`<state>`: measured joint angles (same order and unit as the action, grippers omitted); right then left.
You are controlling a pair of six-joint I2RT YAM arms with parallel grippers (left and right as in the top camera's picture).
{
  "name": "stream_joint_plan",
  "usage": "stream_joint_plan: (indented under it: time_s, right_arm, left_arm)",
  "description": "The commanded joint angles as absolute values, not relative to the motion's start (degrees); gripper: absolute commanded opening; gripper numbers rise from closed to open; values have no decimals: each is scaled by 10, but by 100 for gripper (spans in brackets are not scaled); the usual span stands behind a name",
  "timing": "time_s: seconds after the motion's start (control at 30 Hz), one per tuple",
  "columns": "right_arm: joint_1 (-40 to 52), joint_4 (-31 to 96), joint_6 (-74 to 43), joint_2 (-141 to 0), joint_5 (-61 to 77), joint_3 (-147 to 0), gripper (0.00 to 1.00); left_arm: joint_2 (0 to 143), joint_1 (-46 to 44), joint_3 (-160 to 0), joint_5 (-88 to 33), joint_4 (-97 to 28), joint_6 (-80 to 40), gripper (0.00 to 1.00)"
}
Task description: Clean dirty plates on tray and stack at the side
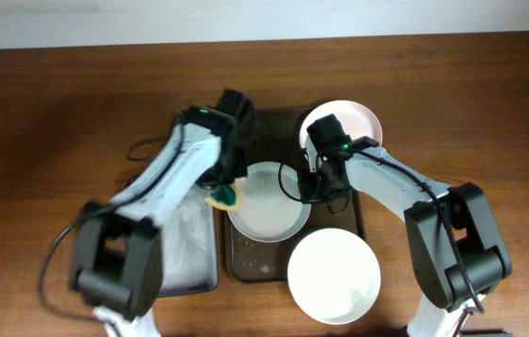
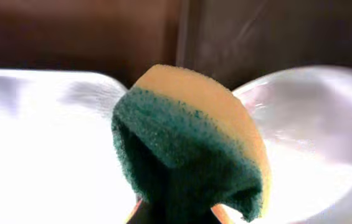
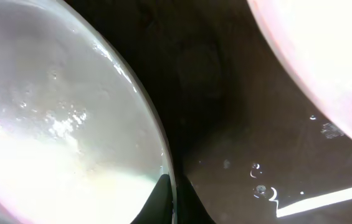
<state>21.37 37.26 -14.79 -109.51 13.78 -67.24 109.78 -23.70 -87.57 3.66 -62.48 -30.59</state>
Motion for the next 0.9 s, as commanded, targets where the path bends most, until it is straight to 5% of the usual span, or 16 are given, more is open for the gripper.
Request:
stream_joint_plan:
  time_s: [0.0, 0.17, 0.3, 0.37, 0.4, 0.43, 0.73, 0.87]
  right_arm:
    - [209, 379, -144, -1106, 119, -665, 4]
    - [209, 390, -138, -1094, 133, -679, 4]
    - [209, 408, -124, -1093, 130, -694, 4]
    - [211, 444, -119, -1075, 90, -721, 4]
    - [214, 465, -119, -1065, 53, -734, 4]
    - [220, 495, -118, -1050, 18, -757, 4]
    - [225, 538, -99, -977, 8, -828, 4]
    - [264, 559, -93, -971, -150, -828, 4]
  left_arm:
    - [973, -212, -878, 54, -640, -266, 3]
    - [962, -177, -758, 69, -627, -247, 0]
    - [962, -110, -649, 37, -522, -260, 13]
    - [946, -97, -671, 0, -530, -224, 59]
    - [929, -97, -676, -5, -533, -224, 91]
    - [904, -97, -676, -5, -534, -224, 100]
    - [766, -97, -676, 15, -611, -224, 100]
    - [766, -97, -675, 15, -614, -224, 99]
